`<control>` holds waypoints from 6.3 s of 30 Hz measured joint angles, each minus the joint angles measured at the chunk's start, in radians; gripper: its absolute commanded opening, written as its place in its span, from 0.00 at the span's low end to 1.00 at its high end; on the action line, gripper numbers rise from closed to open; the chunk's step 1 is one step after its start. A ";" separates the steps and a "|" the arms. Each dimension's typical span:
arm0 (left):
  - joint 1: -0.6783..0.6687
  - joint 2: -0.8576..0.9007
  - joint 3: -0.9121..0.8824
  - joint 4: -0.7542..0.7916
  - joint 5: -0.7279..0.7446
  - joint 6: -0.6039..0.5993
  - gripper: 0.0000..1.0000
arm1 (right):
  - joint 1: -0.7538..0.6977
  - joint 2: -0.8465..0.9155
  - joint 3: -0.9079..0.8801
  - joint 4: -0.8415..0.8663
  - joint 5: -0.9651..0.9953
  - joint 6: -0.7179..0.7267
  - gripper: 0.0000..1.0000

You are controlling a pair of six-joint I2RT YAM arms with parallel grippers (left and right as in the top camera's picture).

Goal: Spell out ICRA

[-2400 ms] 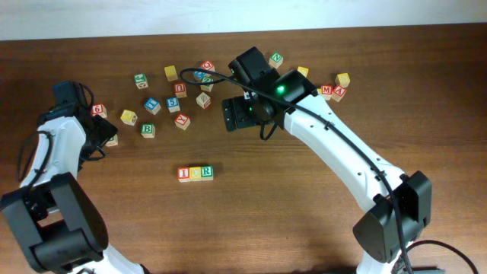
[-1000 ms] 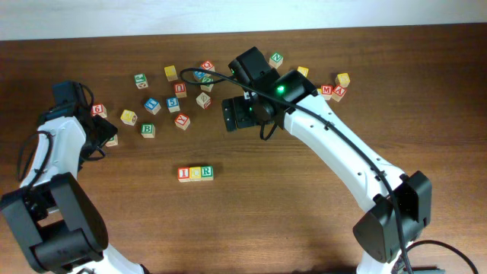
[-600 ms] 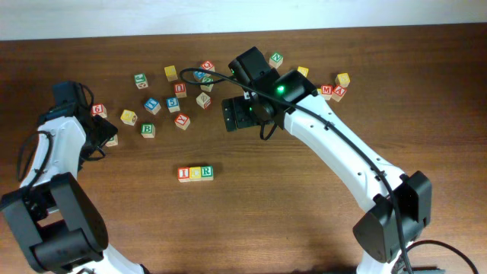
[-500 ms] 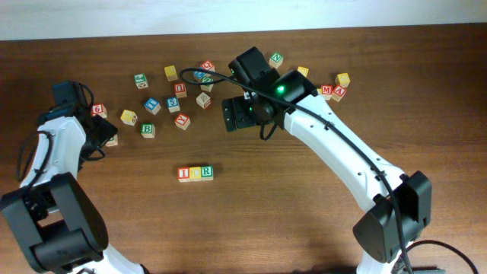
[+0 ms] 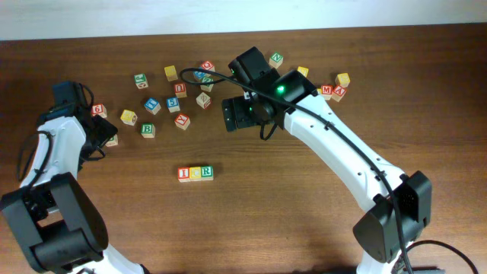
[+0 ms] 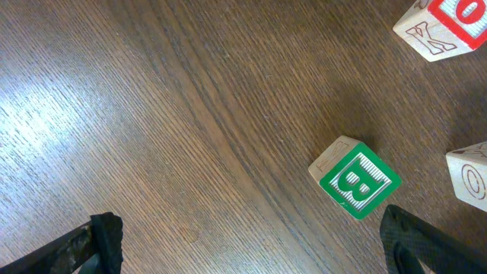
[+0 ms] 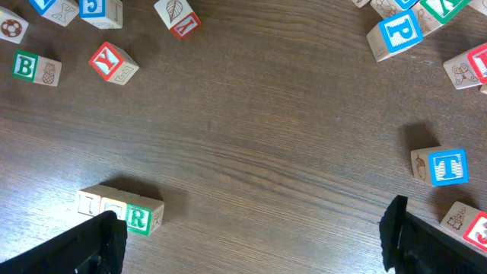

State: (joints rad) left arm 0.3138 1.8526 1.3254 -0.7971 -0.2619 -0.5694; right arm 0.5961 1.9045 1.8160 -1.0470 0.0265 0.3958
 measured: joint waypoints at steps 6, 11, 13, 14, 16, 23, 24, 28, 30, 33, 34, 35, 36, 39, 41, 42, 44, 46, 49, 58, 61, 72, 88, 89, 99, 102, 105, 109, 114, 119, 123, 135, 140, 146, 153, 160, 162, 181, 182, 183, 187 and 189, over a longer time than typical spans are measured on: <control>0.000 0.000 0.000 0.000 0.000 0.000 0.99 | 0.000 0.000 0.000 0.000 0.000 0.000 0.98; 0.000 0.000 0.000 0.000 0.000 0.000 0.99 | 0.000 0.000 0.000 0.000 0.000 0.000 0.98; 0.000 0.000 0.000 0.000 0.000 0.000 0.99 | 0.000 0.000 0.000 0.000 0.000 0.000 0.98; 0.000 0.000 0.000 0.000 0.000 0.000 0.99 | 0.000 0.000 0.000 0.000 0.000 0.000 0.98; 0.000 0.000 0.000 0.000 0.000 0.000 1.00 | 0.000 0.000 0.000 0.000 0.000 0.000 0.98; 0.000 0.000 0.000 0.000 0.000 0.000 0.99 | 0.000 0.000 0.000 0.000 0.000 0.000 0.98; 0.000 0.000 0.000 0.000 0.000 0.000 0.99 | 0.000 0.000 0.000 0.000 0.000 0.001 0.99; 0.000 0.000 0.000 0.000 0.000 0.000 0.99 | 0.000 0.000 0.000 0.000 0.000 0.000 0.98; 0.000 0.000 0.000 0.000 0.000 0.000 0.99 | 0.000 0.000 0.000 0.000 0.000 0.000 0.98; 0.000 0.000 0.000 0.000 0.000 0.000 0.99 | 0.000 0.000 0.000 0.000 0.000 0.000 0.98; 0.000 0.000 0.000 0.000 0.000 0.000 0.99 | 0.000 0.000 0.000 0.000 0.000 0.001 0.98; 0.000 0.000 0.000 0.000 0.000 0.000 0.99 | 0.000 0.000 0.000 0.000 0.000 0.000 0.98; 0.000 0.000 0.000 0.000 0.000 0.000 0.99 | 0.000 0.000 0.000 0.000 0.000 0.000 0.98; 0.000 0.000 0.000 0.000 0.000 0.000 1.00 | 0.000 0.000 0.000 0.000 0.000 0.000 0.98; 0.000 0.000 0.000 0.000 0.000 0.000 0.99 | 0.000 0.000 0.000 0.000 0.000 0.000 0.98; 0.000 0.000 0.000 0.000 0.000 0.000 0.99 | 0.000 0.000 0.000 0.000 0.000 0.000 0.98; 0.000 0.000 0.000 0.000 0.000 0.000 0.99 | 0.000 0.000 0.000 0.000 0.000 0.000 0.98; 0.000 0.000 0.000 0.000 0.000 0.000 0.99 | 0.000 0.000 0.000 0.000 0.000 0.001 0.98; 0.000 0.000 0.000 0.000 0.000 0.000 0.99 | 0.000 0.000 0.000 0.000 0.000 0.000 0.92; 0.000 0.000 0.000 0.000 0.000 0.000 1.00 | -0.101 0.000 0.000 0.199 0.031 -0.037 0.04; 0.000 0.000 0.000 0.000 0.000 0.000 1.00 | -0.193 0.000 0.000 0.236 0.093 -0.041 0.04; 0.000 0.000 0.000 0.000 0.000 0.000 0.99 | -0.399 0.175 0.000 0.292 0.138 -0.041 0.04; 0.000 0.000 0.000 0.000 0.000 0.000 0.99 | -0.486 0.357 0.002 0.431 0.167 -0.144 0.04; 0.000 0.000 0.000 0.000 0.000 0.000 0.99 | -0.499 0.376 0.002 0.424 0.168 -0.145 0.04; 0.000 0.000 0.000 0.000 0.000 0.000 0.99 | -0.536 0.404 0.002 0.325 0.150 -0.150 0.11; 0.000 0.000 0.000 0.000 0.000 0.000 0.99 | -0.536 0.404 0.002 0.278 0.144 -0.153 0.12; 0.000 0.000 0.000 0.000 0.000 0.000 0.99 | -0.536 0.404 0.002 0.254 0.111 -0.156 0.19; 0.000 0.000 0.000 0.000 0.000 0.000 0.99 | -0.536 0.404 0.002 0.241 0.023 -0.160 0.26; 0.000 0.000 0.000 0.000 0.000 0.000 0.99 | -0.534 0.404 0.002 0.238 -0.075 -0.162 0.39; 0.000 0.000 0.000 0.000 0.000 0.000 0.99 | -0.514 0.404 0.002 0.238 -0.098 -0.159 0.43; 0.000 0.000 0.000 0.000 0.000 0.000 0.99 | -0.494 0.404 0.002 0.247 -0.096 -0.160 0.46; 0.000 0.000 0.000 0.000 0.000 0.000 0.99 | -0.491 0.405 0.002 0.362 0.024 -0.213 0.54; 0.000 0.000 0.000 0.000 0.000 0.000 0.99 | -0.499 0.405 0.002 0.411 0.069 -0.273 0.54; 0.000 0.000 0.000 0.000 0.000 0.000 1.00 | -0.564 0.418 0.002 0.412 0.082 -0.291 0.61; 0.000 0.000 0.000 0.000 0.000 0.000 0.99 | -0.626 0.430 0.003 0.381 0.089 -0.294 0.74; 0.000 0.000 0.000 0.000 0.000 0.000 0.99 | -0.645 0.430 0.023 0.237 0.034 -0.289 0.89; 0.000 0.000 0.000 0.000 0.000 0.000 0.99 | -0.646 0.428 0.028 0.189 0.013 -0.287 1.00; 0.000 0.000 0.000 0.000 0.000 0.000 0.99 | -0.646 0.428 0.032 0.191 0.002 -0.268 0.82; 0.000 0.000 0.000 0.000 0.000 0.000 0.99 | -0.646 0.428 0.032 0.191 0.002 -0.269 0.73; 0.000 0.000 0.000 0.000 0.000 0.000 0.99 | -0.646 0.428 0.032 0.192 0.003 -0.268 0.71; 0.000 0.000 0.000 0.000 0.000 0.000 0.99 | -0.647 0.428 0.032 0.188 0.006 -0.269 0.67; 0.000 0.000 0.000 0.000 0.000 0.000 0.99 | -0.647 0.428 0.032 0.186 0.007 -0.268 0.66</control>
State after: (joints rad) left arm 0.3138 1.8526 1.3254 -0.7971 -0.2615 -0.5694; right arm -0.0509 2.3329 1.8484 -0.8608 0.0338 0.1276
